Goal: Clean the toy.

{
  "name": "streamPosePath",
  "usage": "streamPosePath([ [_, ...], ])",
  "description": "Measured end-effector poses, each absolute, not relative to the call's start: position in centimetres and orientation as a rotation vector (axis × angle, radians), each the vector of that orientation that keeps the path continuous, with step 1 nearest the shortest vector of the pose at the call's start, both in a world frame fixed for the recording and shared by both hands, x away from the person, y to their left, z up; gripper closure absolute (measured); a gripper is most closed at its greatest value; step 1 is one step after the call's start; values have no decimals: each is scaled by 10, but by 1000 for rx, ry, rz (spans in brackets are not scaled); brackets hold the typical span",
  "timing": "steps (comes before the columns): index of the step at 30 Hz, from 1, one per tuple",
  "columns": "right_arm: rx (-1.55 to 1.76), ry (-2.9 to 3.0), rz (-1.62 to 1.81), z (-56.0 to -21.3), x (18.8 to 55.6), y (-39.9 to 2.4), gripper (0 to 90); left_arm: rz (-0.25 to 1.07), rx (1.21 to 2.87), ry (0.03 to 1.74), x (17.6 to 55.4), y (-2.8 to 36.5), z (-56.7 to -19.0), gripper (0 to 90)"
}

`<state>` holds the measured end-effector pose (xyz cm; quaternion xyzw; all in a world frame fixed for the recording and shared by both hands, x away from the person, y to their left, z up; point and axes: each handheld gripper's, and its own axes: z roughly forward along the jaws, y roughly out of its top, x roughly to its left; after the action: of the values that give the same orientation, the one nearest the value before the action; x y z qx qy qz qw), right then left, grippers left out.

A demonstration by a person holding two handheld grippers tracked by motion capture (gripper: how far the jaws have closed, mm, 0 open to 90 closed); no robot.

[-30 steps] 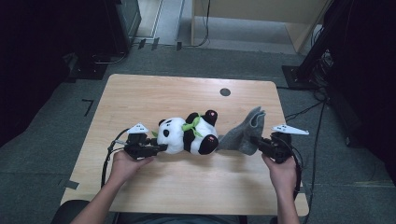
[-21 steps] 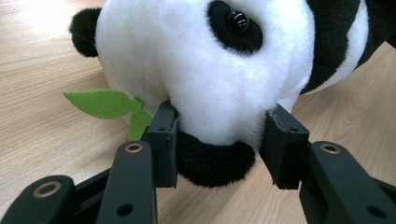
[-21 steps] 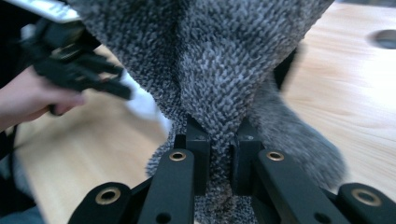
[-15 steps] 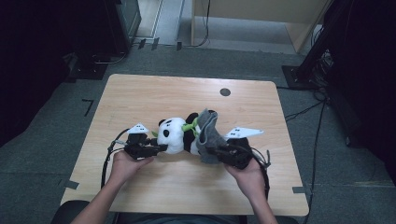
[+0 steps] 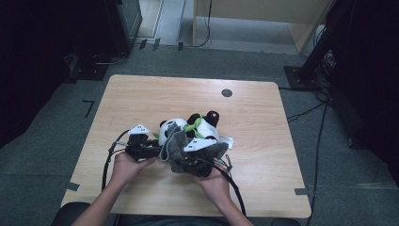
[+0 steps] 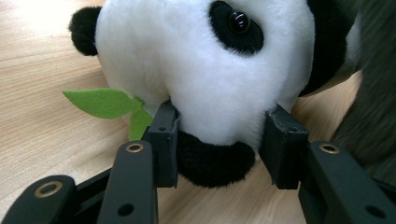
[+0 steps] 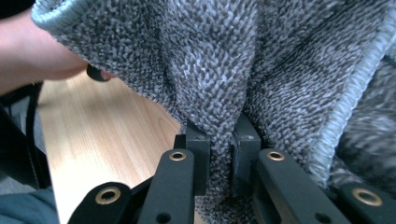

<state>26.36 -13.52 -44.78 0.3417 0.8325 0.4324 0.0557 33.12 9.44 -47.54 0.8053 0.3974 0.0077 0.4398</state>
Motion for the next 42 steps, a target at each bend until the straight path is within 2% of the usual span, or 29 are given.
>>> streamPosePath([
  [6, 976, 2479, 1165, -471, 270, -115, 820, 12, 2000, 985, 330, 93, -475, 545],
  [10, 926, 2445, 1093, -477, 272, -119, 821, 26, 2012, 980, 330, 92, -475, 547],
  [15, 942, 2423, 1042, -475, 270, -134, 820, 57, 2037, 968, 329, 91, -474, 554],
  [42, 1208, 2340, 1117, -448, 262, -223, 817, 31, 2029, 956, 331, 91, -475, 555],
])
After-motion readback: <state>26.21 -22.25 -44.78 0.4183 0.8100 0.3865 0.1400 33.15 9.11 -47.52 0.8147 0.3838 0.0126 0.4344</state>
